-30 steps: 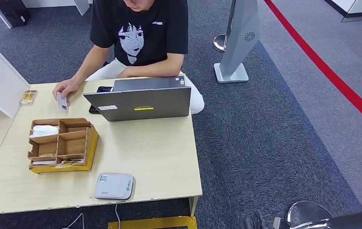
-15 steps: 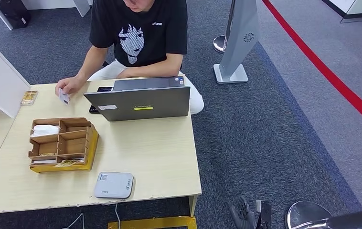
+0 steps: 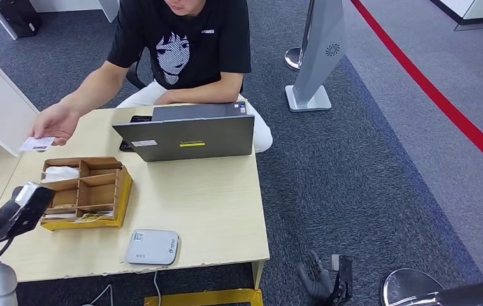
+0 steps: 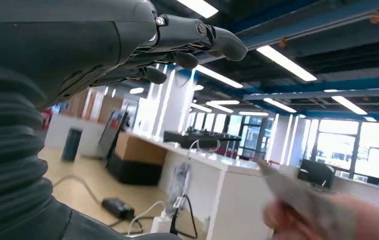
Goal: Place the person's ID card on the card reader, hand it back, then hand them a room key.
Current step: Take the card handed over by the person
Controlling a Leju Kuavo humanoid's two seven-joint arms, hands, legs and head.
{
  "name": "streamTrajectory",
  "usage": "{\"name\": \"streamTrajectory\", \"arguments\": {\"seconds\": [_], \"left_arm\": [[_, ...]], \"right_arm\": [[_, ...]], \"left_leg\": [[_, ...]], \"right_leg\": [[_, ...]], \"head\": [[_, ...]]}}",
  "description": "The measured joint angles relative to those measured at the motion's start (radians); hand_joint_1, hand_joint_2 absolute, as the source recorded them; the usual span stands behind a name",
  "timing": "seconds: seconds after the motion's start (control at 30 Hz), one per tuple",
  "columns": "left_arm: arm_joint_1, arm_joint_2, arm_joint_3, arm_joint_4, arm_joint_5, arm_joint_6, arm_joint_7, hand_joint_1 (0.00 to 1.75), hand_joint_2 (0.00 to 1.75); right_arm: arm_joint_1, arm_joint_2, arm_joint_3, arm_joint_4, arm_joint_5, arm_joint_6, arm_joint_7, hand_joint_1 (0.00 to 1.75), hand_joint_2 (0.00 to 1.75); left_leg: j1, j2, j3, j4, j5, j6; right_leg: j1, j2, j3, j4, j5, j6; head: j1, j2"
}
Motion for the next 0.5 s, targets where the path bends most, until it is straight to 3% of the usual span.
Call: {"name": "streamTrajectory", "arguments": {"seconds": [0.07,0.2,0.5], "left_arm": [[-0.043,0.048,-0.061,0.084,-0.068,0.03,0.019,0.0,1.75],[-0.084,0.095,-0.118,0.174,-0.088,0.046,0.027,0.0,1.75],[-0.14,0.13,-0.209,0.275,-0.202,0.104,0.09,0.0,1.75]], "right_arm": [[-0.006,0.002,-0.002,0.0,0.008,0.005,0.006,0.0,1.75],[-0.009,0.002,-0.004,0.0,0.011,0.009,0.008,0.0,1.75],[-0.017,0.007,-0.005,0.0,0.038,0.011,0.015,0.0,1.75]], "left_leg": [[0.0,0.001,0.0,0.0,0.0,0.0],[0.0,0.002,0.0,0.0,0.0,0.0],[0.0,0.001,-0.001,0.0,0.0,0.0]], "right_leg": [[0.0,0.001,0.0,0.0,0.001,-0.001],[0.0,0.002,-0.001,0.001,0.001,-0.001],[0.0,0.002,-0.002,0.0,0.001,-0.001]], "head": [[0.0,0.0],[0.0,0.0],[0.0,0.0]]}}
